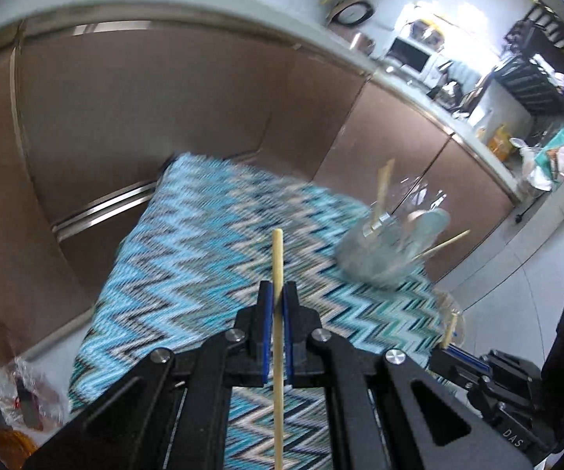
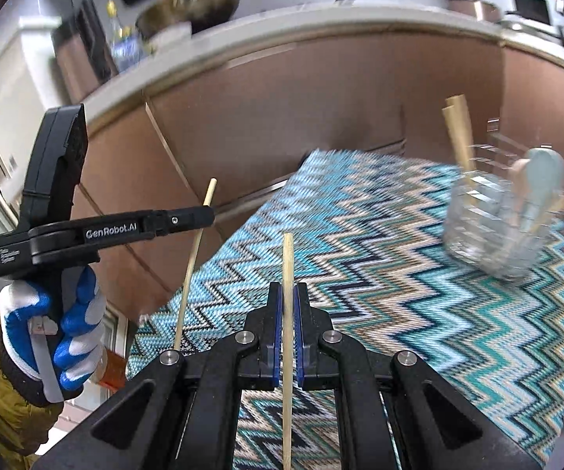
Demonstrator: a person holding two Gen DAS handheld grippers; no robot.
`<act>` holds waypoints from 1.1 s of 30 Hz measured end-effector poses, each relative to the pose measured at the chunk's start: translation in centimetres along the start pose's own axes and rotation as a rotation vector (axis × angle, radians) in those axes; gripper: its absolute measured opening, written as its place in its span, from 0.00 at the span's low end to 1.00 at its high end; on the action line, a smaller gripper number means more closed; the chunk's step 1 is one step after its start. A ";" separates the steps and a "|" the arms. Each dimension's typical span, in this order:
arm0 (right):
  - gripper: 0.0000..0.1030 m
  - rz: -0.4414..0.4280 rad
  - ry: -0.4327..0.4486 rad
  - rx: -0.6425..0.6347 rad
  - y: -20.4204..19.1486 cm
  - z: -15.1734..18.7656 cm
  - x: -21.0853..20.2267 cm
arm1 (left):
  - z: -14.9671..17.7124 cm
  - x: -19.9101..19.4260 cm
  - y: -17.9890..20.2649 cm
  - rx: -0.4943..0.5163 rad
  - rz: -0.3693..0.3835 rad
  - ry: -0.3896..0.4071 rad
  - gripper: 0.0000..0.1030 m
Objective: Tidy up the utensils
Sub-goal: 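Lift both chopsticks and carry them over the wire holder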
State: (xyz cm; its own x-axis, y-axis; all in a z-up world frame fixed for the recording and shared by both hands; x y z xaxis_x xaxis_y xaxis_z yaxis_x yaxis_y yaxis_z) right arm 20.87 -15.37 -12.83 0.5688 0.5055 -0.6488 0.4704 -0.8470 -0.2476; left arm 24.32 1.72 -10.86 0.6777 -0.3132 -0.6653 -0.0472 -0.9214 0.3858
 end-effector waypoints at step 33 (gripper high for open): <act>0.05 0.256 0.611 -0.023 17.1 -14.4 -2.5 | -13.4 13.6 17.9 0.071 0.098 0.531 0.04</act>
State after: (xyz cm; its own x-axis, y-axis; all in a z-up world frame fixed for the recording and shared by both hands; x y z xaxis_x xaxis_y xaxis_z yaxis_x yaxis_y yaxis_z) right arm 37.22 -28.79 -5.11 0.9416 0.2969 -0.1590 0.2800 -0.9524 -0.1203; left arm 42.55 -15.95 -4.42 0.9442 -0.2562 -0.2067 -0.1659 -0.9127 0.3736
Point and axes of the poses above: each gripper's, at about its wrist camera, not at the fingertips, and x roughly the way its jaws point, y to its right, z to its underside, the point moved 4 cm from there along x, roughly the way its jaws point, and after that the axes turned 3 degrees about -x, right-handed, at the moved point
